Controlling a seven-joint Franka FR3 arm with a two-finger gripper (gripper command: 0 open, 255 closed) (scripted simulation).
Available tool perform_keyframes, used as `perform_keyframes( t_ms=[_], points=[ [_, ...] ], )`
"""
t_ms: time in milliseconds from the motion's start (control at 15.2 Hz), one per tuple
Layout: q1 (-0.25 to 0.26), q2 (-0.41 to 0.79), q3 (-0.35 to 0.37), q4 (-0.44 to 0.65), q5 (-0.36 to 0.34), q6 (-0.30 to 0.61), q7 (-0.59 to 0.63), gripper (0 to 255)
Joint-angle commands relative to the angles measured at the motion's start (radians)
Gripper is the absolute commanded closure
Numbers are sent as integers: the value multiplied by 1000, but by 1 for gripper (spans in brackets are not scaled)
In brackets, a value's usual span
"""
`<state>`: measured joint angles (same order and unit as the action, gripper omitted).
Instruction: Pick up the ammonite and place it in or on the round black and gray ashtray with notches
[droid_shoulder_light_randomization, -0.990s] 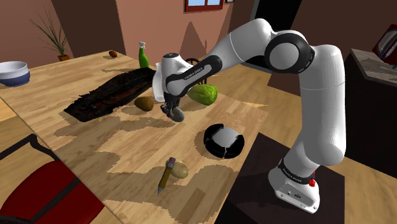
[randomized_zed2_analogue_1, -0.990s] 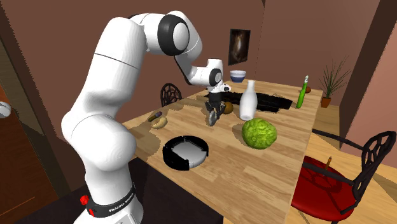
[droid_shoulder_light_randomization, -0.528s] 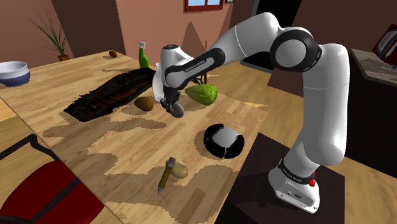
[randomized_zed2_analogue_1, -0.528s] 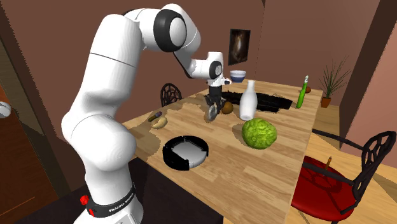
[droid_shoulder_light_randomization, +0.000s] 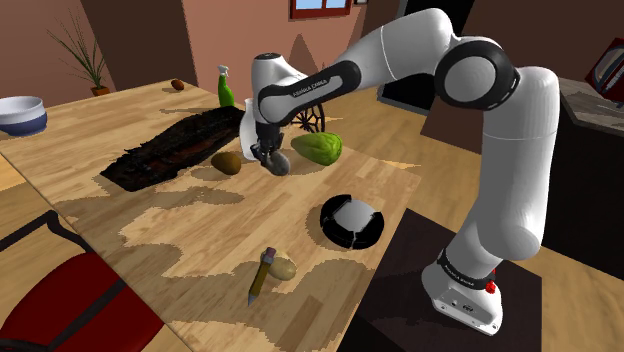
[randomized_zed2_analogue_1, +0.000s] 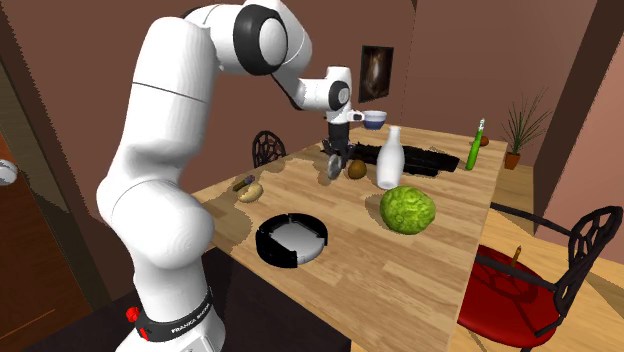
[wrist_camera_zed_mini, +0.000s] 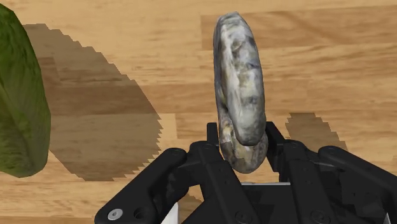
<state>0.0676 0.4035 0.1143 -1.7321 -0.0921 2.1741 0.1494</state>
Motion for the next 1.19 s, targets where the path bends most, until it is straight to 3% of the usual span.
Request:
perform_keyframes(
  t_ms=[0,264,1122],
  points=[
    [-1,-12,1,9,2,-21,-2,255],
    [-2,-32,3,32,6,-63,-6,255],
    [-31,-526,1,-627,71,107,-58,255]
  ],
)
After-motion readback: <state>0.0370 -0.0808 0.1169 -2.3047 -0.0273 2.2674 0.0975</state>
